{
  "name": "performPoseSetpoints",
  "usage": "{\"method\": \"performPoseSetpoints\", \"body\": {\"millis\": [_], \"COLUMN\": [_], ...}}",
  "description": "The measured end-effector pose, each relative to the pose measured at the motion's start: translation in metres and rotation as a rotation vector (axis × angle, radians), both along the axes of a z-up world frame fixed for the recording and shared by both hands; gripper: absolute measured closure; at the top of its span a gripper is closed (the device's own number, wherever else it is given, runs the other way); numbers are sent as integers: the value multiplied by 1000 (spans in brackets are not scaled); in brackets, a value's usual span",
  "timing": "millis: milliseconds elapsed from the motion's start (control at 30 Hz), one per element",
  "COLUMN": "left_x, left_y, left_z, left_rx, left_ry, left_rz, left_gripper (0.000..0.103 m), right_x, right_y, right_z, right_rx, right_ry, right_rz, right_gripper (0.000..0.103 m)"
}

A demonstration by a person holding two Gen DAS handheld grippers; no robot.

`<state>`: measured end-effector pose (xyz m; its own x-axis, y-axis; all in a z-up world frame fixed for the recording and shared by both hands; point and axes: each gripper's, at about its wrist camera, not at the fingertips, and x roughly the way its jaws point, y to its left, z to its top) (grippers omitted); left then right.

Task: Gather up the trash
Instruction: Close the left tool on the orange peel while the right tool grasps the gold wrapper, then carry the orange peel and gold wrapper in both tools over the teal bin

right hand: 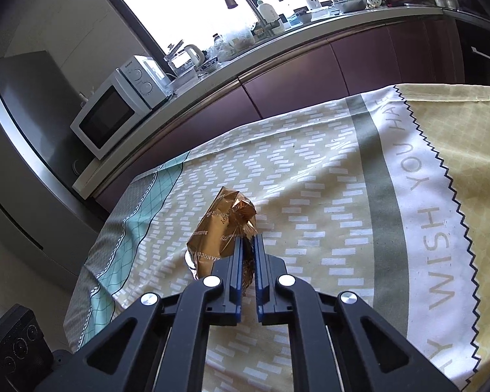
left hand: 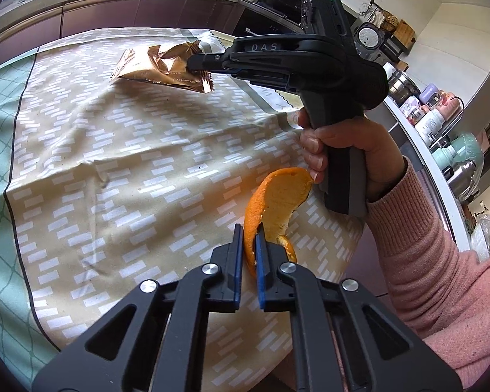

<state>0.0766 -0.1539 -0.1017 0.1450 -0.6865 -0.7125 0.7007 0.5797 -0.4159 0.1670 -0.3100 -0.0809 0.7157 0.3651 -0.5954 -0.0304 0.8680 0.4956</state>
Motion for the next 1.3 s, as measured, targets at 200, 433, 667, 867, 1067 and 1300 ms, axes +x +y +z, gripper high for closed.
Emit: {"method": "performPoseSetpoints", "body": {"millis": [200, 433, 667, 867, 1067, 1300], "left_x": [-1, 9, 13, 16, 18, 18], "left_y": [13, 42, 76, 105, 121, 137], "left_z": [6, 19, 36, 41, 43, 46], "left_rx": [5, -12, -23, -27, -22, -9], "left_ry": [-25, -32, -62, -70, -84, -111], "left_rz": [13, 89, 185, 257, 315, 360], "left_gripper": [97, 97, 97, 97, 97, 97], "right_x": [-16, -35, -41, -44, -45, -46], "right_y": [-1, 5, 21, 37, 52, 68], "right_z": [8, 20, 19, 21, 26, 31], "right_rx": [47, 84, 137, 158, 170, 173], "right_ry": [-42, -89, -92, -98, -112, -121], "right_rz": [1, 22, 73, 103, 138, 172], "right_gripper": [98, 98, 98, 98, 98, 98]}}
